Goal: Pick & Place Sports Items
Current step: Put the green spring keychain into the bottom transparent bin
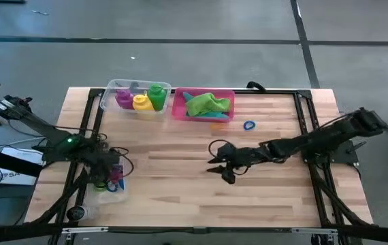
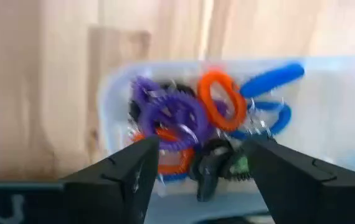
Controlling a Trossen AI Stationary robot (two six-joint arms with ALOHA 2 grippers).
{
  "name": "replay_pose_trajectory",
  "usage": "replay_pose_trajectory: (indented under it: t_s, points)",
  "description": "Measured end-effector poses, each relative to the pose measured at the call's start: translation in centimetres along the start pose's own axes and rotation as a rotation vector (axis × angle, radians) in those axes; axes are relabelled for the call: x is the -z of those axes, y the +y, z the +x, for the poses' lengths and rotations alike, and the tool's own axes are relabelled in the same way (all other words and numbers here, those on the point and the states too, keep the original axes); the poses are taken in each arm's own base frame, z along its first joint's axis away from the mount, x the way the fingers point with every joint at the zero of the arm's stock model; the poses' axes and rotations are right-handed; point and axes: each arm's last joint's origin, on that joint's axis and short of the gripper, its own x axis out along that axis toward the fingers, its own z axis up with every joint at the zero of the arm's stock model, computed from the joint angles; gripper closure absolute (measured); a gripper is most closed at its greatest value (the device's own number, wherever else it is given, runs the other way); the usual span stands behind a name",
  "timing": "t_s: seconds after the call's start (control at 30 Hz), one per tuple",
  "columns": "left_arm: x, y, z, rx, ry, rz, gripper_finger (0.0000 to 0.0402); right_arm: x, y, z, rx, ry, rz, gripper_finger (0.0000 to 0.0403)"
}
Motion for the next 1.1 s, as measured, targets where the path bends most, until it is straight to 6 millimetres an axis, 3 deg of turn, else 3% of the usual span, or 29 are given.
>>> replay_pose_trajectory:
  t_s: [0.23,0.57,0.83,1.1]
  points:
    - [-1.0,0.8,-1.0,-0.009,-0.196,0.017,0.0209,-0.6,-1.7,-3.6,0.117,0.108,0.039,0.0214]
    - [-3.8,1.3,-2.2,-0.017,-0.489,0.073,0.0209,0.1,-4.5,-7.7,0.358,0.271,0.384,0.0214]
    - [-6.2,1.6,-3.4,-0.046,-0.719,0.176,0.0209,1.9,-6.2,-8.7,0.558,0.486,0.594,0.0214]
    - [-7.0,2.2,-3.8,-0.084,-0.774,0.196,0.0209,3.2,-6.8,-7.8,0.721,0.566,0.694,0.0214]
